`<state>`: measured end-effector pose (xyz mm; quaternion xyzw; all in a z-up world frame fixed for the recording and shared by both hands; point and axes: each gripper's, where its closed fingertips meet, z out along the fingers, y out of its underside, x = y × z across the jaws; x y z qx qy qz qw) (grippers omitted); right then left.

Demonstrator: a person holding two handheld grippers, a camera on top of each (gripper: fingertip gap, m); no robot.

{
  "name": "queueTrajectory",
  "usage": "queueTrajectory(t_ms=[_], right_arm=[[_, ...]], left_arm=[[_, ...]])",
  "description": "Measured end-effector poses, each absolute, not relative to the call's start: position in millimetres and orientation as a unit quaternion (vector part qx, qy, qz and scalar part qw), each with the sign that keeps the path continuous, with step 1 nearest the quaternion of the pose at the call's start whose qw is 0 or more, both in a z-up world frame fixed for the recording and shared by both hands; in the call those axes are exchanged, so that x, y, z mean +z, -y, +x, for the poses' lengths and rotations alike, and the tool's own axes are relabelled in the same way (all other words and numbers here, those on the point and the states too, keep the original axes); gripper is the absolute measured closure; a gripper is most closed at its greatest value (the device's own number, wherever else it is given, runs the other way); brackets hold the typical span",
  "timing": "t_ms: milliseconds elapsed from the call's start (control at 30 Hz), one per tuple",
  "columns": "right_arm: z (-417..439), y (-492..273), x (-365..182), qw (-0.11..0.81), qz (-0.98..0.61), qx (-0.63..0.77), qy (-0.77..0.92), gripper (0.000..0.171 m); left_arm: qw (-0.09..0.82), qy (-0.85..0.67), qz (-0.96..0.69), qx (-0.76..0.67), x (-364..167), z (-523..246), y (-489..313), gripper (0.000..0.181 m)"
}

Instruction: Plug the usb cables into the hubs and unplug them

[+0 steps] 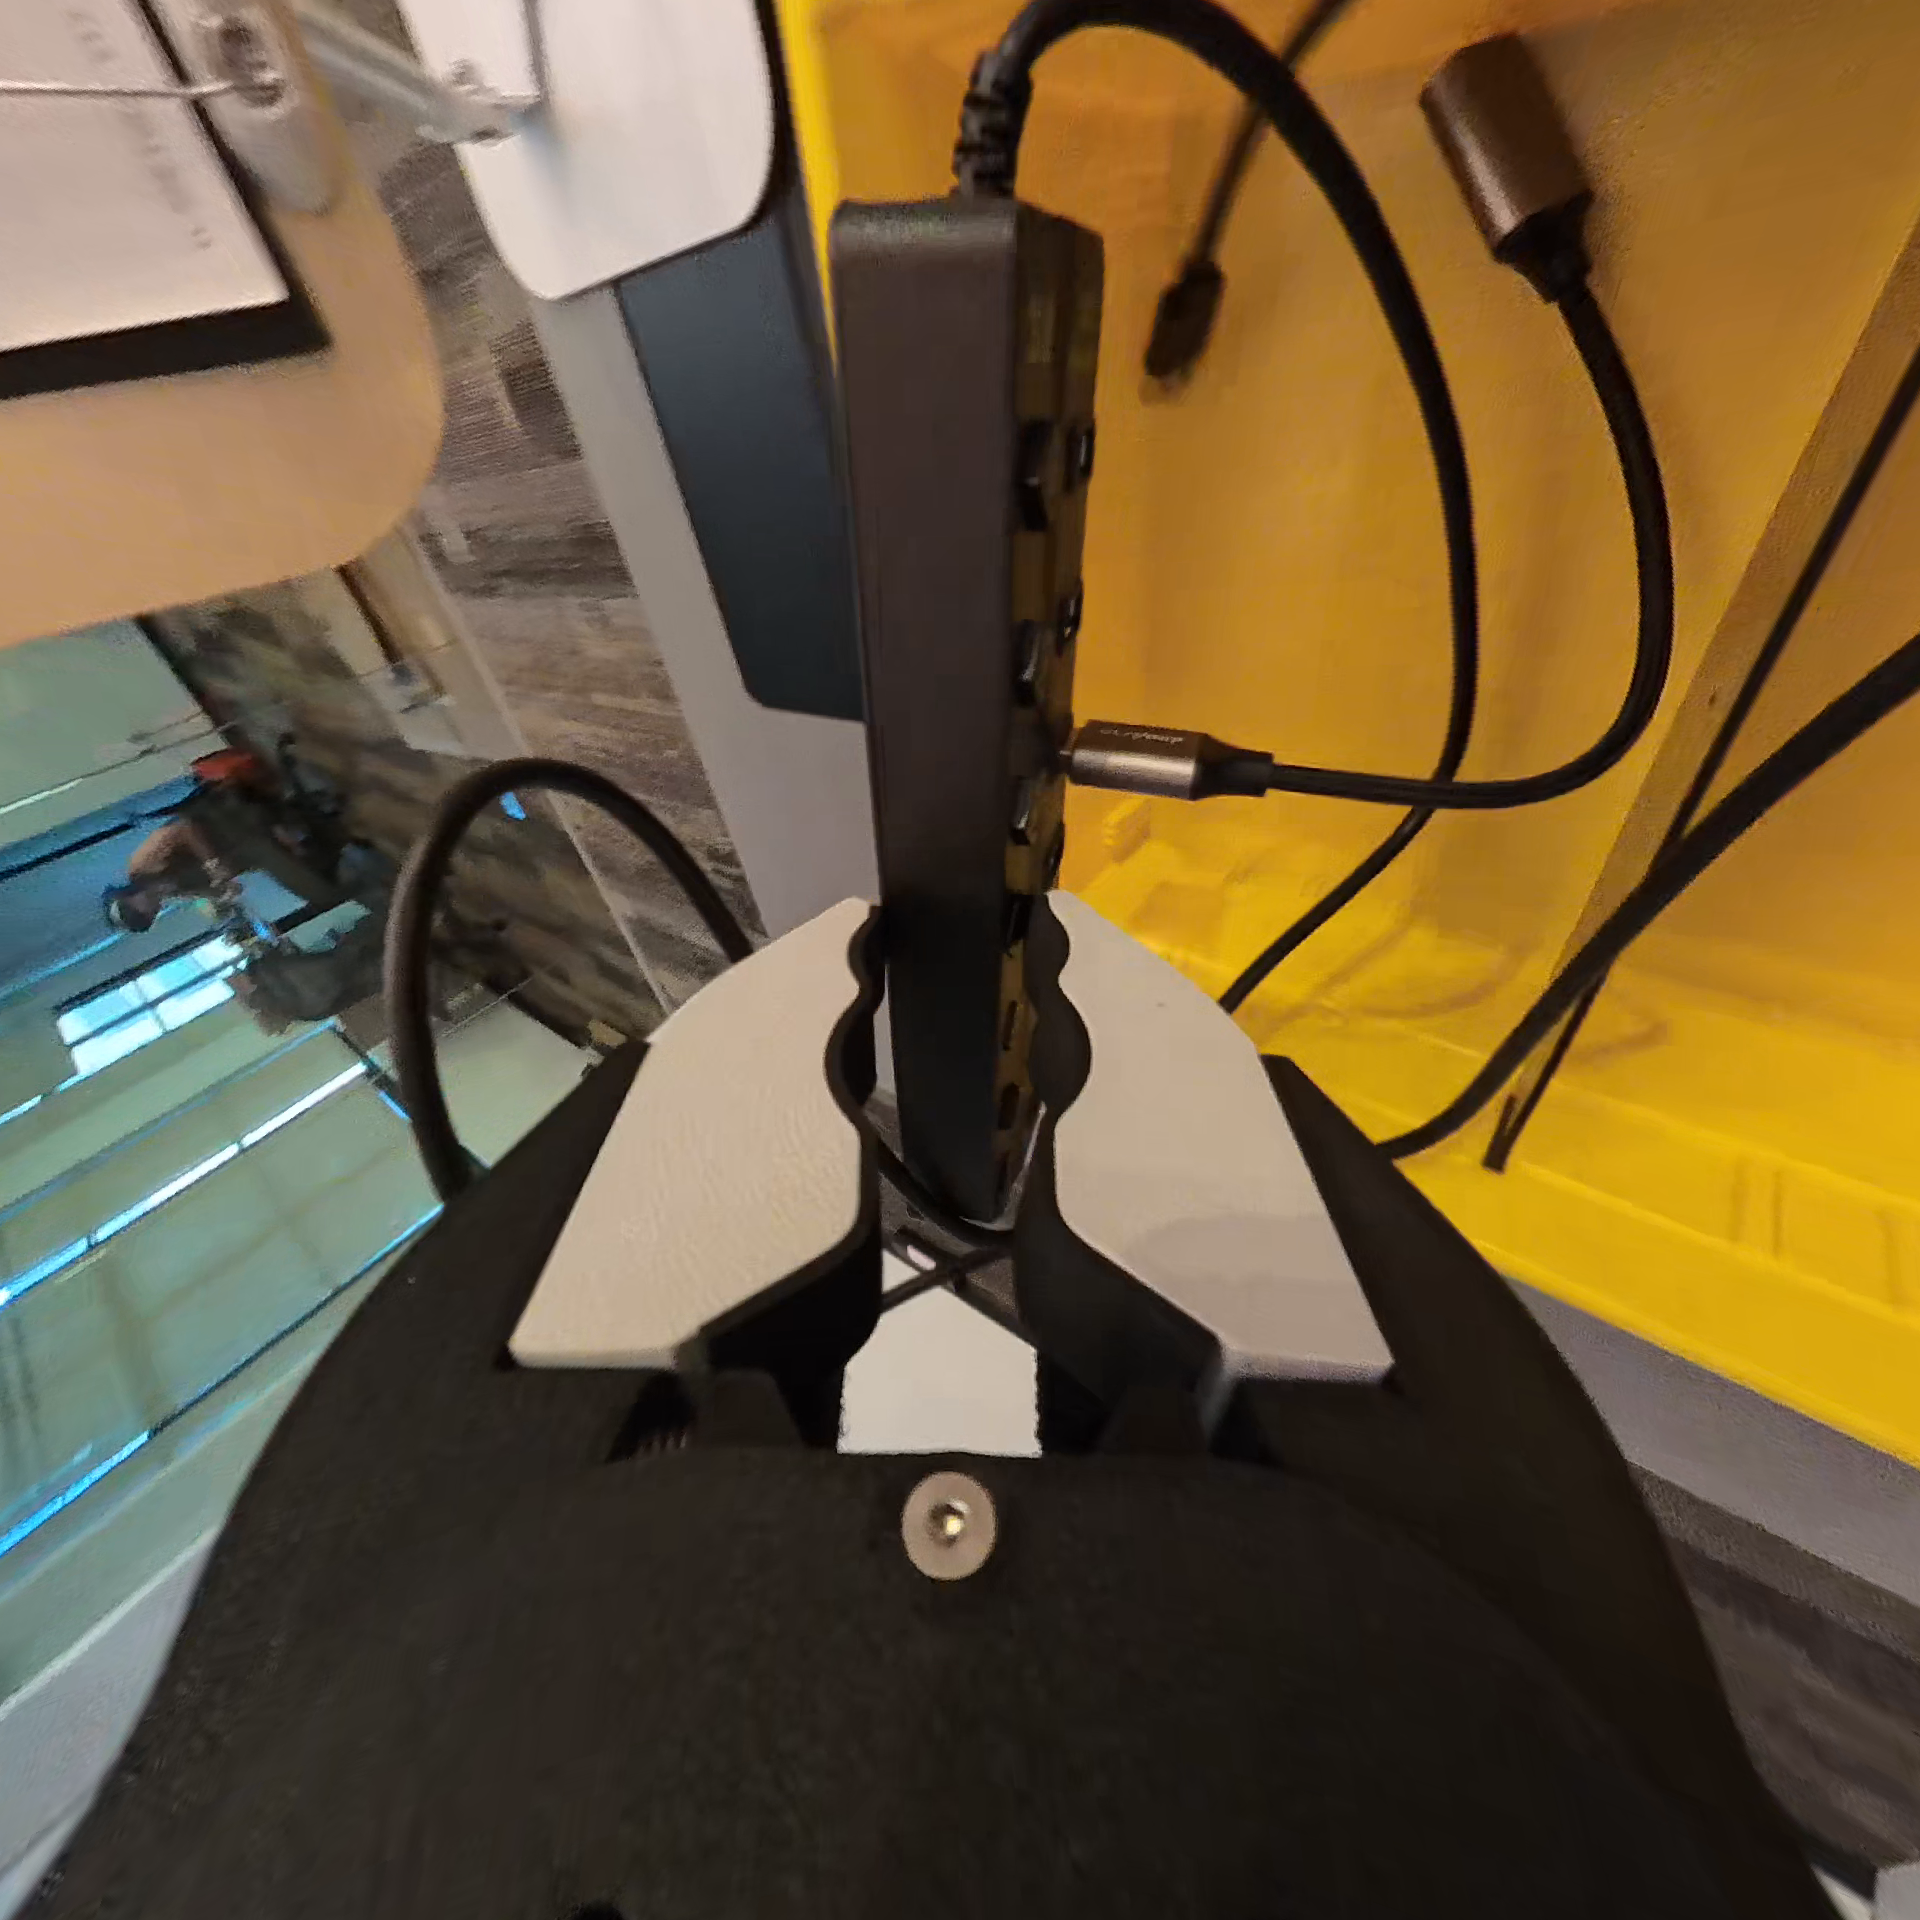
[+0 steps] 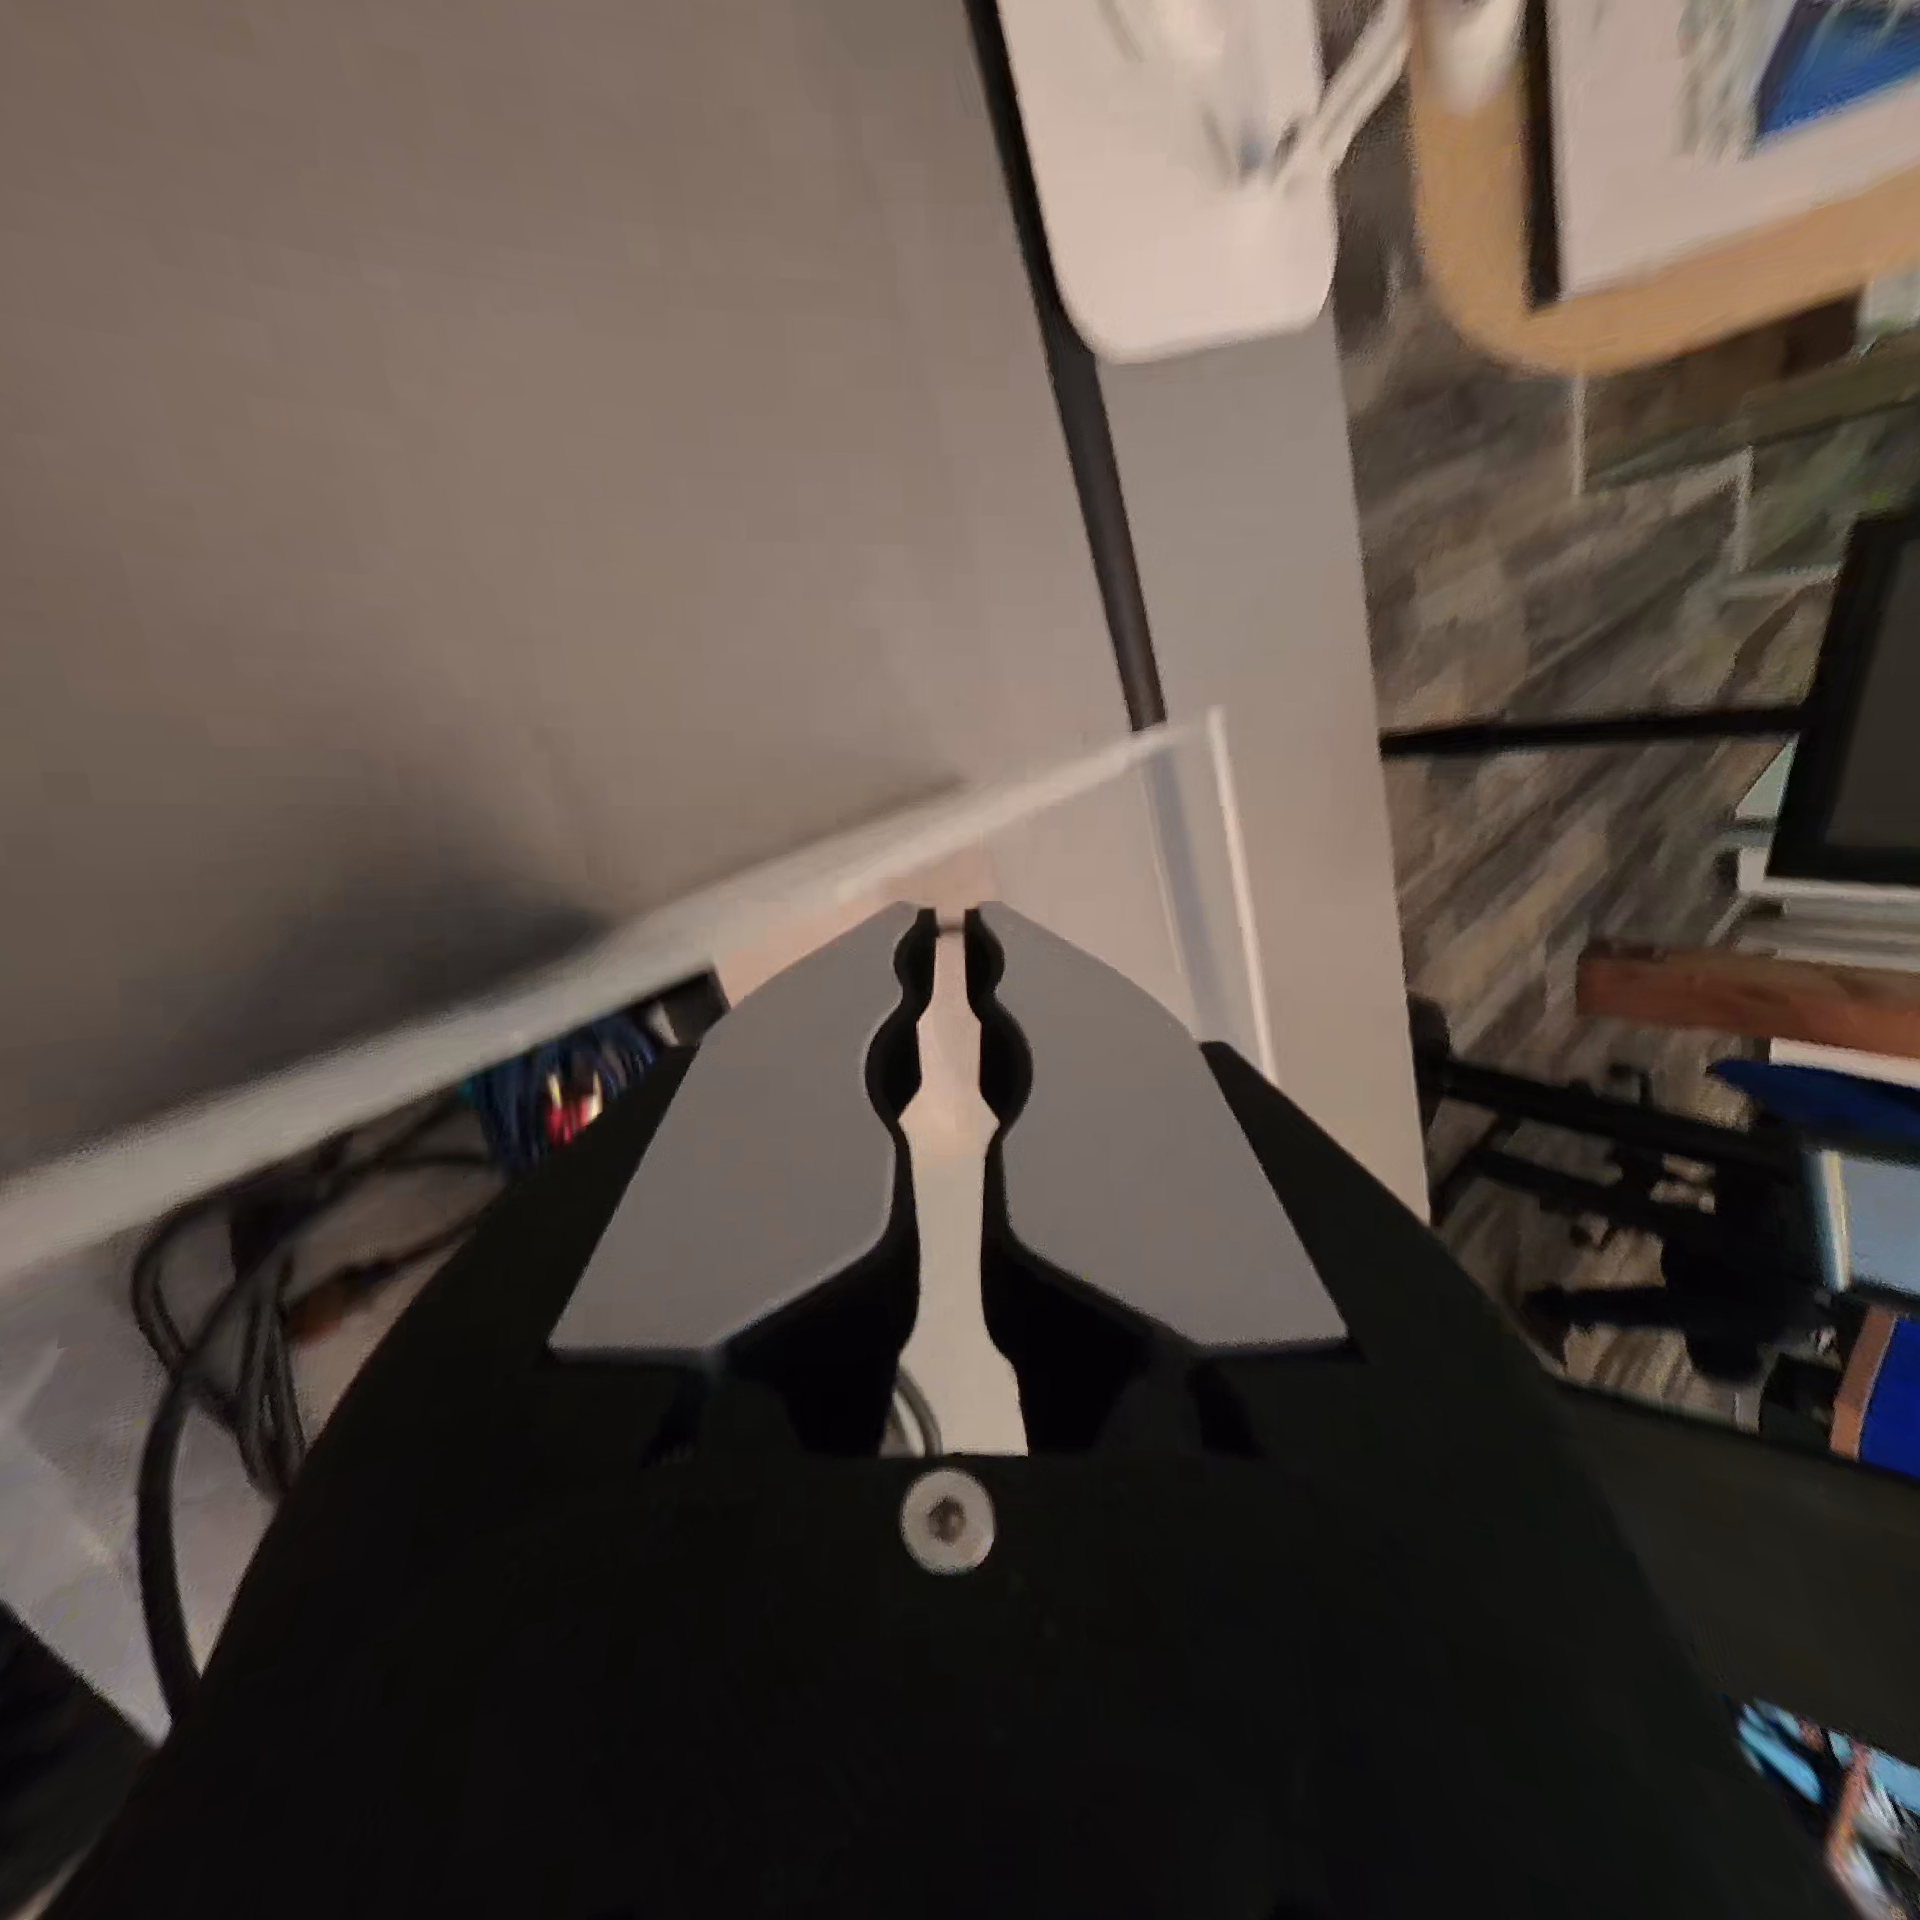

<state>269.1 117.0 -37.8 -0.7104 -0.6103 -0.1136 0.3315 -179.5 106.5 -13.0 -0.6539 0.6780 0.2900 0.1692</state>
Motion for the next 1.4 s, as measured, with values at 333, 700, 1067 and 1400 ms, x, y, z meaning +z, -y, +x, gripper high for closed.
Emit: queueTrajectory(t_ms=[333, 700, 1067, 1400], right_arm=[[141.8, -71.5, 49.2, 0.560, -0.582, 0.141, 0.573, 0.148], [51.9, -6.5, 89.6, 0.624, -0.482, 0.331, 0.519, 0.112], [38.5, -15.4, 62.8, 0.593, -0.509, 0.270, 0.563, 0.147], [72.0, 8.5, 83.1, 0.537, -0.514, 0.308, 0.594, 0.147]], left_arm=[[0.241, -0.660, -0.628, 0.335, 55.2, -145.3, -76.7, 0.156], [0.255, -0.686, -0.580, 0.357, 96.8, -75.0, -39.3, 0.156], [0.196, -0.722, -0.573, 0.335, 80.7, -18.0, -19.5, 0.156], [0.211, -0.664, -0.686, 0.211, 78.4, -0.9, -1.0, 0.140]])
